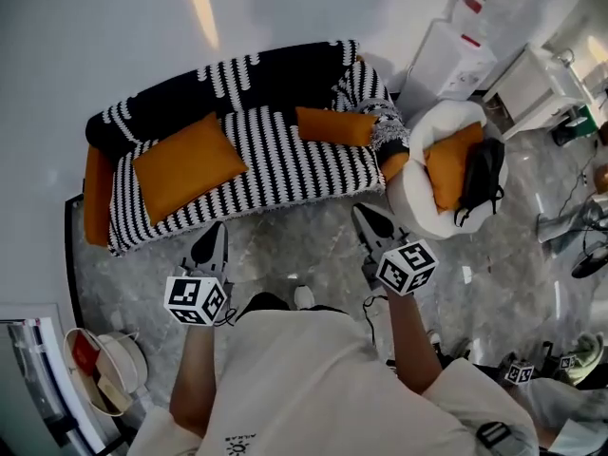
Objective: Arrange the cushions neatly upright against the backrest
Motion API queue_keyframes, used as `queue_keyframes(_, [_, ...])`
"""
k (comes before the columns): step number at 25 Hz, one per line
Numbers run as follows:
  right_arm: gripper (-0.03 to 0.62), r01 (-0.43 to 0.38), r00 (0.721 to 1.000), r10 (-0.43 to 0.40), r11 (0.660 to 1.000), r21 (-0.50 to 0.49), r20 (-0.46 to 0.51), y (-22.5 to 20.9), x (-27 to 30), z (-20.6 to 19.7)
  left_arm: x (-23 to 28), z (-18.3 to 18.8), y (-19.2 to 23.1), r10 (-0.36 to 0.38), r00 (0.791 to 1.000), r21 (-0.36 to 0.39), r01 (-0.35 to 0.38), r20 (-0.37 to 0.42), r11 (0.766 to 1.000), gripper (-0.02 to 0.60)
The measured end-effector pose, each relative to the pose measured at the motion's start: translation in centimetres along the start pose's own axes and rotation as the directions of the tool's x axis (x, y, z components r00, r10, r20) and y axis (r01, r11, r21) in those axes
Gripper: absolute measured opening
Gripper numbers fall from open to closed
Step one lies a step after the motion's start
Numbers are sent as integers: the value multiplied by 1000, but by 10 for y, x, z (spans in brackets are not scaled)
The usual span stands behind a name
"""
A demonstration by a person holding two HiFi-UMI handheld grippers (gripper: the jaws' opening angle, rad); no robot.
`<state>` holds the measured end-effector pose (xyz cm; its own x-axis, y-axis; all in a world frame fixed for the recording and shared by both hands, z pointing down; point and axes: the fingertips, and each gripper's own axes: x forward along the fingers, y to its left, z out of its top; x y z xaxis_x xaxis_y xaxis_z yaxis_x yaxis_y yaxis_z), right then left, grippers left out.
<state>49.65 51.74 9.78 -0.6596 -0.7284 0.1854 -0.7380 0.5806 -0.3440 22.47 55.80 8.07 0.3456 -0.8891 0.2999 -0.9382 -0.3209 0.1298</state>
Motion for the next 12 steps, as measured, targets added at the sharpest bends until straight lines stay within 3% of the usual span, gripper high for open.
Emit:
queue_keyframes(6, [23, 40, 999, -40, 999, 29, -11, -25, -11, -23, 48, -3, -20, -82, 996, 25, 83, -39, 996, 18])
queue_keyframes(12, [23, 122, 992, -122, 992, 17, -21, -50, -6, -30, 111, -6, -36, -204, 976, 34, 207, -76, 978, 18])
